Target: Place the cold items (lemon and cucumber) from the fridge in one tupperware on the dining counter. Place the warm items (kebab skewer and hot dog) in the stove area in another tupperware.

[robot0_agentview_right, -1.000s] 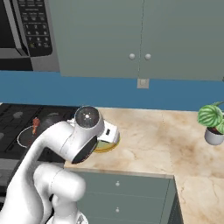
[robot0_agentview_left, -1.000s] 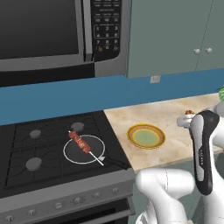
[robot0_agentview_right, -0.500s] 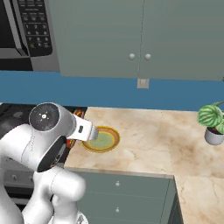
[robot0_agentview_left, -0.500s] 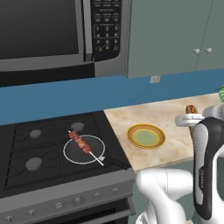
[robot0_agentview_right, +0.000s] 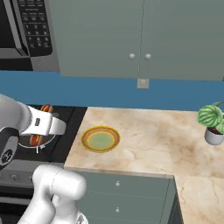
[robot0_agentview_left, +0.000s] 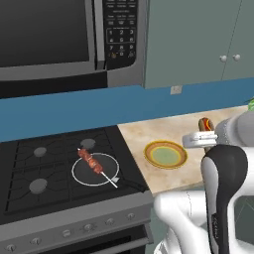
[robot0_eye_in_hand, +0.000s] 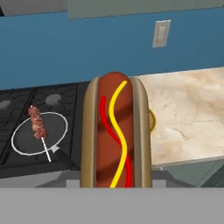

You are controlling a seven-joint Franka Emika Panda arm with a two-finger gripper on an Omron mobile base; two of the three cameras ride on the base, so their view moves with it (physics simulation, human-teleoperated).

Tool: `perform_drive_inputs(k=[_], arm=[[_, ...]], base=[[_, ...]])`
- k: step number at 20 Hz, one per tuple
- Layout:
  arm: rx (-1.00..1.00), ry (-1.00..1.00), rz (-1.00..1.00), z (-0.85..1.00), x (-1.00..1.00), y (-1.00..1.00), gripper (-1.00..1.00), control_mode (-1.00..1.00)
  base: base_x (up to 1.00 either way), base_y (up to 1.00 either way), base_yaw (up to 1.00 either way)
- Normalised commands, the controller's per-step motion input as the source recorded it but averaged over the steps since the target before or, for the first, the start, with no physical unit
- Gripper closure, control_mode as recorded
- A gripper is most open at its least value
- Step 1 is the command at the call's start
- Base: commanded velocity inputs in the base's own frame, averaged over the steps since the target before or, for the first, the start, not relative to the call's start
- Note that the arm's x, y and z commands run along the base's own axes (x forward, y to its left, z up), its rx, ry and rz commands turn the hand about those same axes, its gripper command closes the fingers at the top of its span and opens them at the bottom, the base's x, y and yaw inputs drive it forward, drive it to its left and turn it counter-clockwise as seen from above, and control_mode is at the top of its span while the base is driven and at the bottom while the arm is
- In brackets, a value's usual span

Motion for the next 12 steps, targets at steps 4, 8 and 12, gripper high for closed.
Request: perform_drive_inputs(k=[4, 8, 12], arm=[[0.0, 0.0, 0.0, 0.0, 0.0, 0.0, 1.0, 1.0], [0.0, 0.0, 0.0, 0.0, 0.0, 0.0, 1.0, 1.0], [0.0, 0.0, 0.0, 0.0, 0.0, 0.0, 1.0, 1.0]], base=[[-0.69, 0.32, 0.09], [-0.8, 0.3, 0.18], [-0.8, 0.44, 0.2]])
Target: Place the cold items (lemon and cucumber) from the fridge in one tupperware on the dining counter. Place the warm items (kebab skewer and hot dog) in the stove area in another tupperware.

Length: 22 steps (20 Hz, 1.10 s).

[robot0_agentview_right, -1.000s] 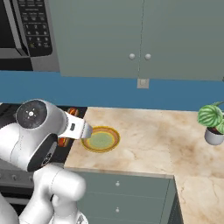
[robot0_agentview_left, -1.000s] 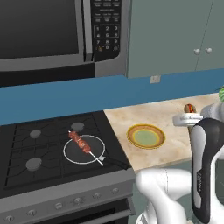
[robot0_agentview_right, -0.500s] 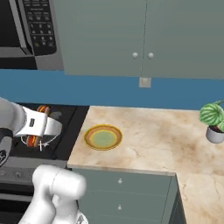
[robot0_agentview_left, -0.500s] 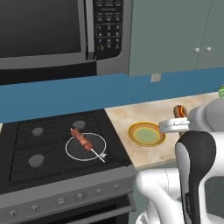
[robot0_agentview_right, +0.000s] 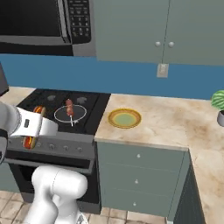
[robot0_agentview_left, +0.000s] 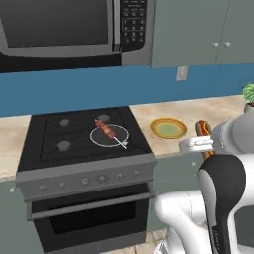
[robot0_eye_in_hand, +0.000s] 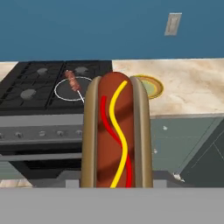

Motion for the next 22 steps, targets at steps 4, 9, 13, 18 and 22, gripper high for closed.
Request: perform_drive_inputs(k=[4, 9, 13, 18, 22], arm=[[0.0, 0.0, 0.0, 0.0, 0.0, 0.0, 1.0, 1.0], [0.0, 0.0, 0.0, 0.0, 0.0, 0.0, 1.0, 1.0], [0.0, 0.0, 0.0, 0.0, 0.0, 0.0, 1.0, 1.0], [0.0, 0.0, 0.0, 0.0, 0.0, 0.0, 1.0, 1.0], [0.0, 0.0, 0.0, 0.0, 0.0, 0.0, 1.0, 1.0]], base=[[-0.77, 0.59, 0.24], [-0.73, 0.79, 0.41], [-0.66, 0.75, 0.52], [-0.65, 0.71, 0.65], [-0.62, 0.55, 0.76]])
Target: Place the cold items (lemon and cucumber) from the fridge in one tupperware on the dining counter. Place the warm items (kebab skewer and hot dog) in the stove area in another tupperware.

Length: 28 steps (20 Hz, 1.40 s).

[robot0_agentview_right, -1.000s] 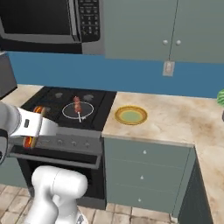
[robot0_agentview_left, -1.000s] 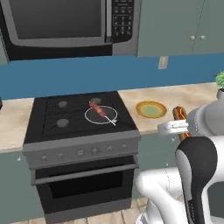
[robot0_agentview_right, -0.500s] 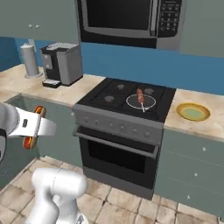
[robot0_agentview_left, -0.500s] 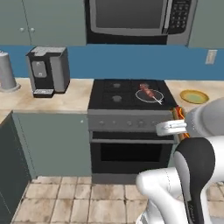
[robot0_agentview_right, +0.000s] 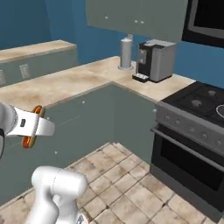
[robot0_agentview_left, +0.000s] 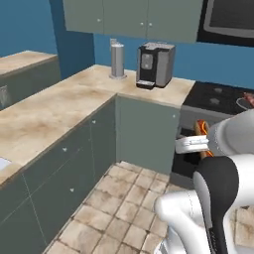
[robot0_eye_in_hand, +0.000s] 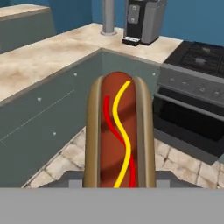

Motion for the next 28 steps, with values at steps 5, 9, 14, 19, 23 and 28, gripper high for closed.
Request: perform_drive_inputs(k=[5, 9, 14, 19, 23, 28], arm=[[0.0, 0.0, 0.0, 0.0, 0.0, 0.0, 1.0, 1.0], [0.0, 0.0, 0.0, 0.0, 0.0, 0.0, 1.0, 1.0], [0.0, 0.0, 0.0, 0.0, 0.0, 0.0, 1.0, 1.0], [0.0, 0.0, 0.0, 0.0, 0.0, 0.0, 1.0, 1.0], [0.0, 0.0, 0.0, 0.0, 0.0, 0.0, 1.0, 1.0], [0.0, 0.0, 0.0, 0.0, 0.0, 0.0, 1.0, 1.0]], base=[[-0.53, 0.43, 0.87], [-0.53, 0.39, 0.88], [-0.44, 0.67, 0.67], [-0.07, 0.99, 0.25], [0.1, 0.53, 0.1], [0.02, -0.21, 0.19]])
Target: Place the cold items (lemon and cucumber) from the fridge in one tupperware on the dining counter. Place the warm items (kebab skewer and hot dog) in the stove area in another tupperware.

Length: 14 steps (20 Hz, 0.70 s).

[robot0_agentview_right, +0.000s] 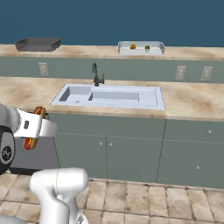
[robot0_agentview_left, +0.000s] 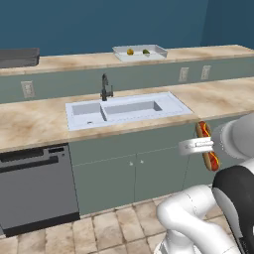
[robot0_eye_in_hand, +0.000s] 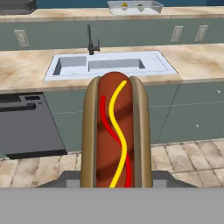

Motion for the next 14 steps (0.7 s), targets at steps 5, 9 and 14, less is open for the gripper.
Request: perform_drive_inputs(k=[5, 9, 14], arm=[[0.0, 0.0, 0.0, 0.0, 0.0, 0.0, 1.0, 1.0], [0.0, 0.0, 0.0, 0.0, 0.0, 0.0, 1.0, 1.0], [0.0, 0.0, 0.0, 0.0, 0.0, 0.0, 1.0, 1.0]], base=[[0.34, 0.65, 0.27], [0.56, 0.99, 0.17], [0.66, 1.0, 0.15]])
